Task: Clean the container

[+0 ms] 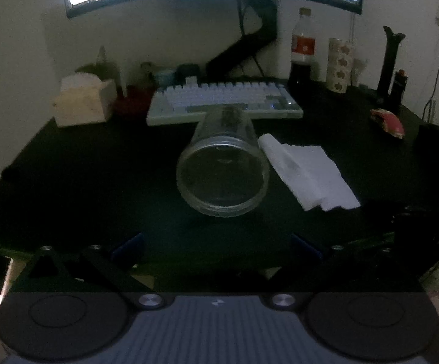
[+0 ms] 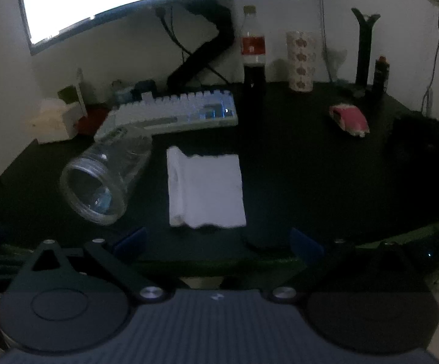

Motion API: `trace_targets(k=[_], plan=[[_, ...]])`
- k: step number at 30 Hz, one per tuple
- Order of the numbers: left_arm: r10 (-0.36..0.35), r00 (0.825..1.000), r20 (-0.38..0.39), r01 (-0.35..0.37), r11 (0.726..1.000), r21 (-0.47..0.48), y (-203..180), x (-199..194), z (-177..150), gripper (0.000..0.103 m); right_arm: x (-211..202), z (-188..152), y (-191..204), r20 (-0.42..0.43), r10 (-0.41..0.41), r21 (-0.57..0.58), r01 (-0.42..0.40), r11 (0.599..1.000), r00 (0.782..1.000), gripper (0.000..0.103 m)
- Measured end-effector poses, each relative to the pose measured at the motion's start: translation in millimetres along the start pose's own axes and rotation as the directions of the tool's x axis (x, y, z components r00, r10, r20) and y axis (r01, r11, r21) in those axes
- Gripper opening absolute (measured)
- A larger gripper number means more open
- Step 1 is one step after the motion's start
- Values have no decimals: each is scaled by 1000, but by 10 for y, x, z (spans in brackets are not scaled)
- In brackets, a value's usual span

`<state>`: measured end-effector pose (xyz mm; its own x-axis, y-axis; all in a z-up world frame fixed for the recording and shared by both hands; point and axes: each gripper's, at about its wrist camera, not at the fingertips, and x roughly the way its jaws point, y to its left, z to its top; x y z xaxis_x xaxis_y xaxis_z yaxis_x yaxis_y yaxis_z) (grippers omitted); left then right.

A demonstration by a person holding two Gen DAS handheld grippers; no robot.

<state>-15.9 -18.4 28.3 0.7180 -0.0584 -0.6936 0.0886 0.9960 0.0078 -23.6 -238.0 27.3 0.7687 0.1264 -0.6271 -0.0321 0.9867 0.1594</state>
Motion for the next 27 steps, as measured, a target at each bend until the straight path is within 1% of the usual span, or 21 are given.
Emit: trace_targets(k=[4,7,8,10,11,13,14,15,17,19,22,24,27], plan=[[-14,1000,-8,13,998,-56,106,30,92,103,181,202,-68,-47,43,39,-42,998,998,103],[7,1000,0,-7,996,-94,251,27,96,103,198,232,-134,-52,15,33,-13,999,999,103],[13,1000,3,-13,995,-102,298,24,87,103,169,207,-142,-45,7,21,-6,1000,999,103],[12,1000,2,-12,995,-102,325,18,82,103,121,138,-172,-29,1,-44,-3,999,1000,103],[11,1000,2,-11,995,-102,339,15,80,103,117,113,-174,-30,-4,-66,2,998,1000,101],[10,1000,1,-10,995,-103,366,9,75,103,138,120,-194,-59,32,-77,-37,996,998,100],[9,1000,1,-9,995,-103,380,6,73,103,133,129,-206,-68,51,-54,-55,997,996,99],[9,1000,0,-9,995,-104,393,3,70,103,123,125,-229,-73,69,5,-69,998,995,99],[8,1000,-1,-8,995,-104,421,-3,66,103,142,115,-281,-104,82,102,-72,992,991,99],[6,1000,-2,-7,994,-105,448,-9,61,103,162,107,-293,-126,94,143,-76,987,988,94],[5,1000,-4,-6,995,-102,477,-16,53,103,188,81,-293,-158,111,197,-79,977,981,93],[10,1000,-11,-11,997,-75,407,-4,44,103,188,60,-264,-169,120,204,-85,975,978,93],[15,1000,-13,-16,999,-45,325,1,31,103,127,39,-165,-153,111,155,-87,984,982,93]])
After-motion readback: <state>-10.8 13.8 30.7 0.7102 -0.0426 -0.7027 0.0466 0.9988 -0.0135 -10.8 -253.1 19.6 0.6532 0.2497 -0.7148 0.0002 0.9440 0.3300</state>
